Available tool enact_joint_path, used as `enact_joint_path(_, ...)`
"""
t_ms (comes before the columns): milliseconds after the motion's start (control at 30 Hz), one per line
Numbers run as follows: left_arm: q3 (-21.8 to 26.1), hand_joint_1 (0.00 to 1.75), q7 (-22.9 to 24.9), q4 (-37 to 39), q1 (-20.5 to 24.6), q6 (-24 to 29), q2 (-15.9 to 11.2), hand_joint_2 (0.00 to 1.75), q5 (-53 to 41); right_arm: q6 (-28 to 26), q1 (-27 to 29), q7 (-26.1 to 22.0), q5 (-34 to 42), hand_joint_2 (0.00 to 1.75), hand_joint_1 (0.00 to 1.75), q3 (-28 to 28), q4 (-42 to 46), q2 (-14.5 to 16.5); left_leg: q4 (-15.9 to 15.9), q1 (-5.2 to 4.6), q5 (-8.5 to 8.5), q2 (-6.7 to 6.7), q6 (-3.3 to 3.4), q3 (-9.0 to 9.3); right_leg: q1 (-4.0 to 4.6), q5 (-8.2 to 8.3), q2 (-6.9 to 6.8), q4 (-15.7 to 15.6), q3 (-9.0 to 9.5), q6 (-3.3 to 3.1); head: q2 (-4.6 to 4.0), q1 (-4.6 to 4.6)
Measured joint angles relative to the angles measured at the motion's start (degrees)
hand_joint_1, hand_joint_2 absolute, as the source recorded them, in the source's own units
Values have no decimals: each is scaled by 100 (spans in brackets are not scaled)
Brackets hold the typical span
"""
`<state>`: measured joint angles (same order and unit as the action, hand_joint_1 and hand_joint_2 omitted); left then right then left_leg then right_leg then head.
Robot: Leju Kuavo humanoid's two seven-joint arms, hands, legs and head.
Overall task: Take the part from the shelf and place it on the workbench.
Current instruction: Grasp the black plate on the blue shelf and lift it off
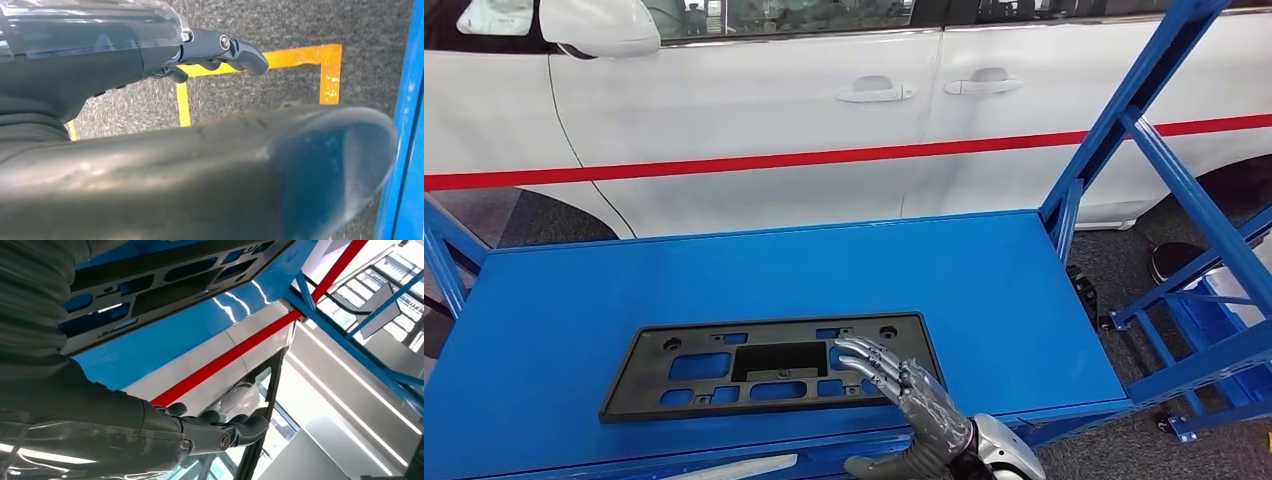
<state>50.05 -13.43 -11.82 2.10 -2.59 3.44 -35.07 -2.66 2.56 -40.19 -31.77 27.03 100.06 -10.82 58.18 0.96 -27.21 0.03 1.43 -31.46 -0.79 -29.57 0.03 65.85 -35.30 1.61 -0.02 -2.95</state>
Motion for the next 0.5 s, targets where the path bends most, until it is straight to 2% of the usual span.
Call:
enact_joint_path(33,0,0,-23,0,3,-4,5,0,-15,-27,-49,0,-15,175,0,45,-31,0,2,-7,-2,-2,-24,2,16,140,0,-376,175,-30,0,0)
enact_joint_path(67,0,0,-49,0,8,-12,9,0,-30,-57,-103,1,-10,175,0,99,-64,0,-1,-12,2,-3,-58,-4,33,212,1,-631,285,-65,0,0)
enact_joint_path(133,0,0,-85,0,18,-25,14,0,-66,-116,-206,1,42,175,0,218,-132,0,-21,-17,19,-5,-140,-17,71,211,9,-761,319,-127,0,-1)
enact_joint_path(200,1,0,-98,0,19,-30,17,0,-97,-165,-312,0,114,175,0,338,-194,-15,-18,-13,1,-2,-214,-18,56,247,12,-822,329,-201,0,-1)
enact_joint_path(233,2,0,-103,0,19,-30,19,0,-104,-179,-370,0,142,175,0,395,-220,-32,71,-14,-70,-2,-235,-52,46,269,6,-860,342,-242,0,-1)
enact_joint_path(300,8,0,-109,0,18,-29,22,0,-119,-183,-491,0,168,175,0,505,-274,-72,619,-12,-398,-4,-246,-292,49,296,-11,-906,359,-307,0,-1)
enact_joint_path(367,17,0,-112,0,8,-25,29,0,-143,-165,-600,6,139,175,0,621,-345,-109,1393,-14,-734,-6,-241,-647,87,293,-17,-897,352,-341,0,-2)
enact_joint_path(400,23,0,-113,0,2,-19,32,0,-155,-157,-648,18,112,175,0,673,-383,-123,1593,-15,-762,-6,-237,-740,105,288,-17,-887,350,-351,0,-1)
enact_joint_path(433,28,0,-114,0,-4,-9,34,0,-162,-152,-699,33,77,175,0,722,-421,-135,1585,-16,-682,-6,-227,-738,122,282,-15,-873,351,-359,0,-2)
enact_joint_path(467,31,0,-116,0,-5,0,34,0,-166,-153,-745,49,41,175,0,758,-451,-143,1352,-17,-508,-6,-211,-631,132,272,-12,-857,353,-363,0,-2)
enact_joint_path(500,33,0,-118,0,-2,8,34,0,-172,-162,-787,66,0,175,0,789,-479,-149,955,-20,-290,-5,-189,-448,139,258,-10,-834,354,-361,0,-1)
